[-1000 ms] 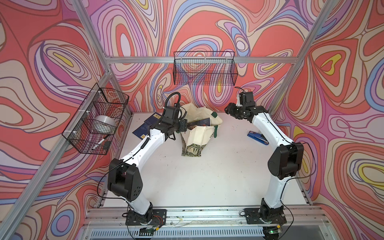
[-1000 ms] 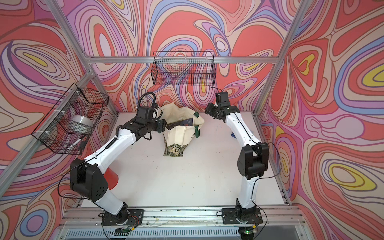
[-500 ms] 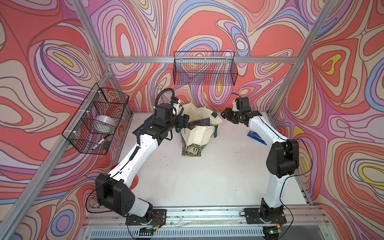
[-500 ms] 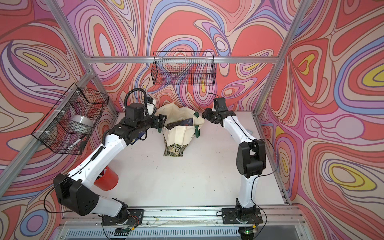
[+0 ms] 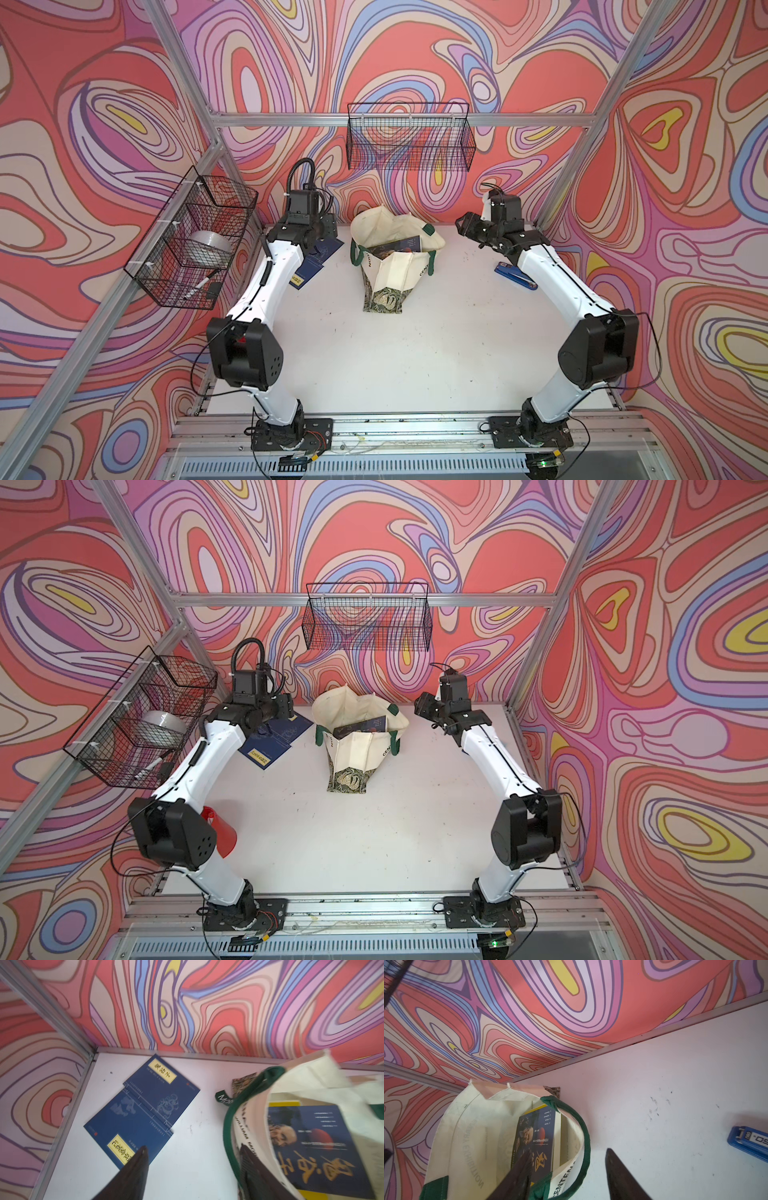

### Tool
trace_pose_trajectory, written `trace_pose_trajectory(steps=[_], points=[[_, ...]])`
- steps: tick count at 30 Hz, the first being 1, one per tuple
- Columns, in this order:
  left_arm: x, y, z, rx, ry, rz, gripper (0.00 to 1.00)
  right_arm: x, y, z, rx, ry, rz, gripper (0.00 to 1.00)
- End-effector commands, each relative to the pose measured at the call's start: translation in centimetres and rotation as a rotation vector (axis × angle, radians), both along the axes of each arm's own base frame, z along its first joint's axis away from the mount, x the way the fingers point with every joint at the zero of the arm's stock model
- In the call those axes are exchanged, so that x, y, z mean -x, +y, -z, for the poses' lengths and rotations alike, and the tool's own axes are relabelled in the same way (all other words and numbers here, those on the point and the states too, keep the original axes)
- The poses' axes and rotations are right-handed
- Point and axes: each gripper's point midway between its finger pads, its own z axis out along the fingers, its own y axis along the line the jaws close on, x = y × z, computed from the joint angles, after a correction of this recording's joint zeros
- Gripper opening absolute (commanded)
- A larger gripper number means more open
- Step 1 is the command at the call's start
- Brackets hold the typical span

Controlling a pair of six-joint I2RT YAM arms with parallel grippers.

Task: Put the books into the canvas bag
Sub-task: Move the book to the center of the board.

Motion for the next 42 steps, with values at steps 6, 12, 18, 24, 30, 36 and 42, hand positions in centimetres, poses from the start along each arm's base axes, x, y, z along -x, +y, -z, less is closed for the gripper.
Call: trace_pose_trajectory(steps=[6, 12, 18, 24, 30, 36, 42], points=[[-2.6, 2.4, 10.3, -0.095, 0.277, -0.099, 0.64, 4.2, -1.7, 1.8, 0.047, 0.004, 0.029, 0.56], [-4.8, 4.7, 15.4, -0.173, 0.375, -0.164, 0.65, 7.1, -2.0, 4.0, 0.022, 0.041, 0.031, 0.53], [-5.8, 7.8, 18.8, -0.125, 0.450, -0.192, 0.64, 9.2, -2.2, 7.4, 0.028, 0.098, 0.028, 0.51], [-4.8, 8.9, 22.1, -0.045, 0.530, -0.213, 0.64, 10.3, -1.6, 9.3, 0.021, 0.138, 0.012, 0.51], [-2.6, 7.8, 25.3, 0.065, 0.607, -0.211, 0.63, 10.4, -1.3, 8.6, 0.026, 0.120, -0.010, 0.51], [0.9, 6.7, 25.8, 0.111, 0.668, -0.204, 0.55, 10.9, -1.2, 8.3, 0.033, 0.114, -0.029, 0.51], [4.8, 4.3, 26.0, 0.212, 0.735, -0.172, 0.51, 11.4, -0.9, 7.7, 0.015, 0.106, -0.049, 0.51]])
